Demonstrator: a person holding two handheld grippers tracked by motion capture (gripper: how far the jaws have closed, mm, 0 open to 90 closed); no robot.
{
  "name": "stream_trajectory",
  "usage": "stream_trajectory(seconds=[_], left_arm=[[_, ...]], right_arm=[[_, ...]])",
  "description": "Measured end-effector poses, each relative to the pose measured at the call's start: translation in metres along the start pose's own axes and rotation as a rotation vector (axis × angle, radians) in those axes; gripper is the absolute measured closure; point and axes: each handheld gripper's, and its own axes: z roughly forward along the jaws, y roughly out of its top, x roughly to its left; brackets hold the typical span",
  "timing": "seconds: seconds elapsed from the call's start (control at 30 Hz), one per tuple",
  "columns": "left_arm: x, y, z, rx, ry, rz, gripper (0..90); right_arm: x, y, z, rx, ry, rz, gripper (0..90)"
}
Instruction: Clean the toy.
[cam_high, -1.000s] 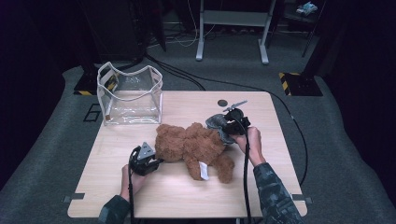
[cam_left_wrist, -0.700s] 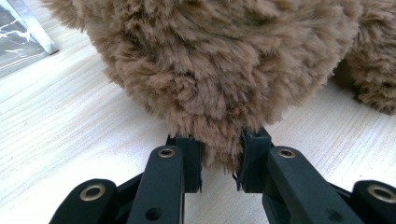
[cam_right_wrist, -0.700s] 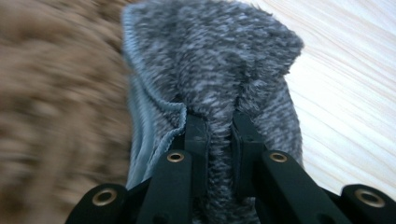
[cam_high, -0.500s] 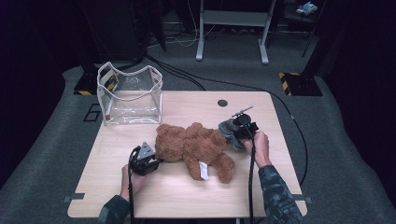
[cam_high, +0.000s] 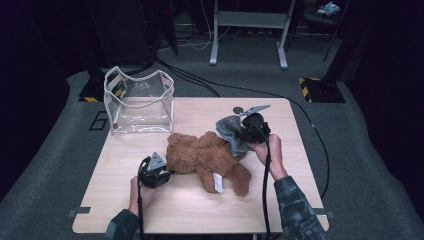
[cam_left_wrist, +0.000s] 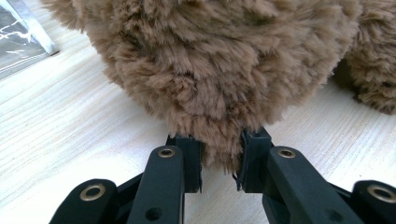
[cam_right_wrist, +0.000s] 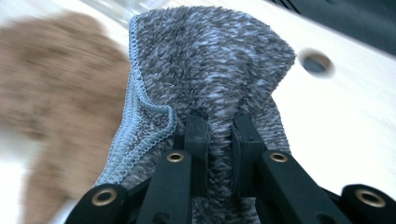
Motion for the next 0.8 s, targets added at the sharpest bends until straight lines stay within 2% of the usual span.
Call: stream_trajectory(seconds=[0.07, 0.13, 0.2, 0.27, 0.33, 0.37, 0.6, 0.73, 0.8], left_arm=[[0.0, 0.0, 0.0, 0.0, 0.0, -0.001, 74.6], [0.0, 0.0, 0.0, 0.0, 0.0, 0.0, 74.6], [0.0, 0.0, 0.0, 0.002, -0.001, -0.001, 74.6], [0.0, 0.0, 0.0, 0.001, -0.002, -0.001, 74.6], [0.001, 0.001, -0.001, 0.005, -0.007, 0.005, 74.6], [0.0, 0.001, -0.001, -0.002, 0.001, 0.01, 74.6], [-0.001, 0.001, 0.0, -0.004, 0.0, 0.002, 74.7], [0.0, 0.002, -0.001, 0.008, -0.006, 0.008, 74.7], [0.0, 0.002, -0.001, 0.01, -0.006, 0.008, 74.7]], right_arm=[[0.017, 0.008, 0.003, -0.008, 0.041, -0.037, 79.7], [0.033, 0.013, 0.01, 0.014, 0.072, -0.07, 79.6], [0.045, 0.012, 0.022, 0.049, 0.075, -0.116, 79.6], [0.05, 0.007, 0.033, 0.081, 0.06, -0.14, 79.7], [0.046, 0.001, 0.039, 0.086, 0.05, -0.133, 80.0], [0.044, -0.001, 0.039, 0.083, 0.054, -0.112, 80.0], [0.018, -0.017, 0.03, 0.08, 0.039, -0.046, 80.1], [0.008, -0.025, 0.027, 0.076, 0.02, -0.006, 80.1], [0.002, -0.028, 0.028, 0.078, -0.007, -0.002, 80.2]])
